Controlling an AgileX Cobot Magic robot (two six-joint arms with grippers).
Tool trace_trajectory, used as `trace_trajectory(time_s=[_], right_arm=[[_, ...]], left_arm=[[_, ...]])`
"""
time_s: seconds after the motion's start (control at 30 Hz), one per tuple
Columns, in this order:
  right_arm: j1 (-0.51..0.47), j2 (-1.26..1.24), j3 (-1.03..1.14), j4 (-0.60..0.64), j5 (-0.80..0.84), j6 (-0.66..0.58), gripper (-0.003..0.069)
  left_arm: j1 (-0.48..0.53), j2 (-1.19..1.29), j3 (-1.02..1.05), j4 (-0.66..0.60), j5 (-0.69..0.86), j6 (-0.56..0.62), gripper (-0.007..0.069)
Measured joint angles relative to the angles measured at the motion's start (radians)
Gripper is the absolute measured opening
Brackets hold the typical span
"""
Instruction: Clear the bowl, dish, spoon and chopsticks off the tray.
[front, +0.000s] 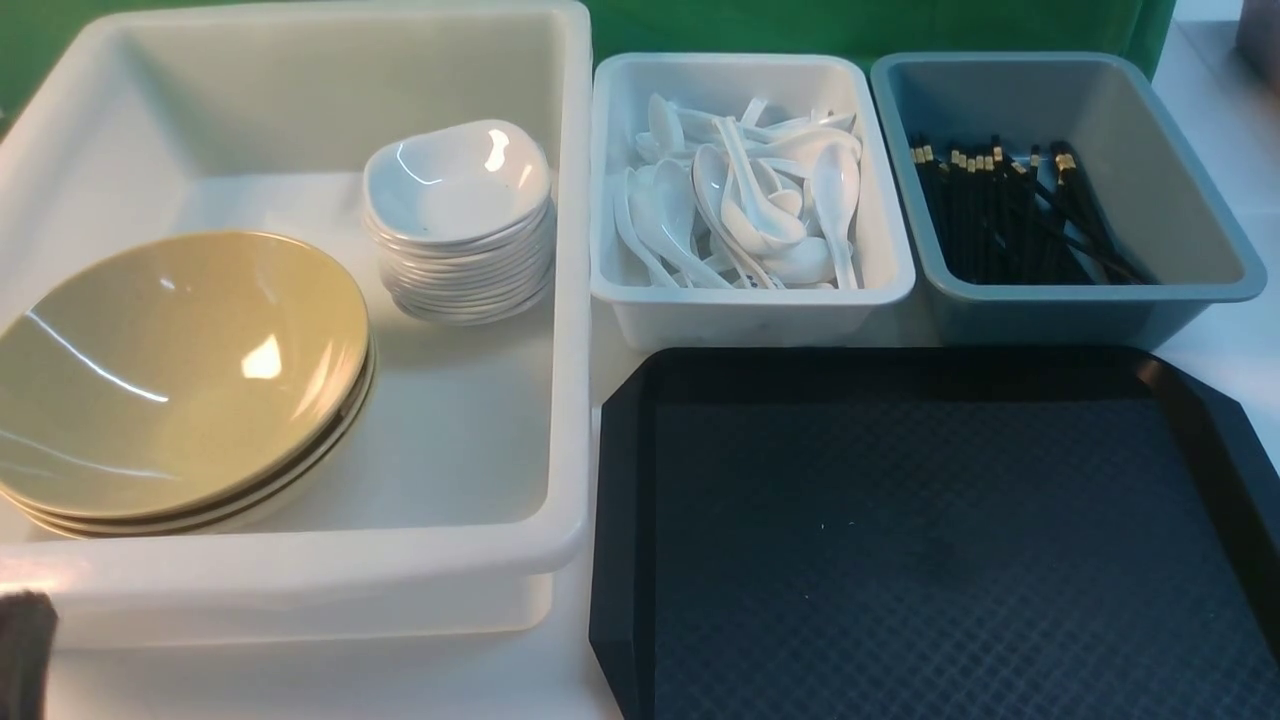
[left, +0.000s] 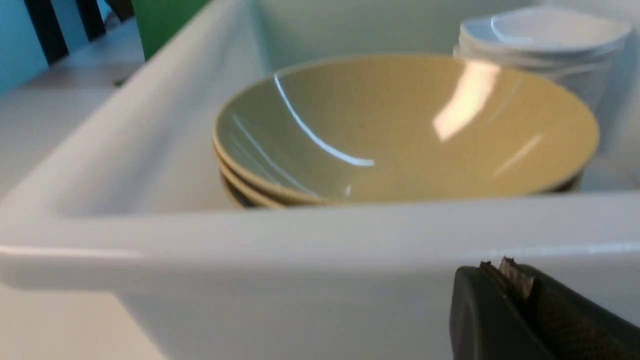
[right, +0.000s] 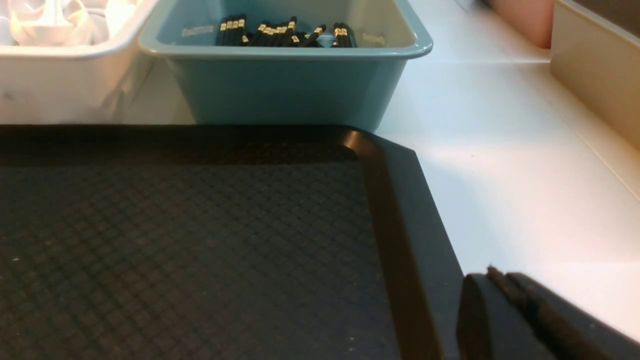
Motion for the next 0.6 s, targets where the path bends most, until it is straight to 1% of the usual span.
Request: trace_trajectory(time_s=[0.07,0.6], right_arm=[[0.0,0.0,0.0,0.0,0.0,0.0,0.0045],[0.0,0.0,0.0,0.0,0.0,0.0,0.0045]], left_arm=[[0.0,0.0,0.001,0.0,0.028,0.001,-0.0011],[0.0,-0.001,0.001,0.0,0.03,0.003,-0.0011]])
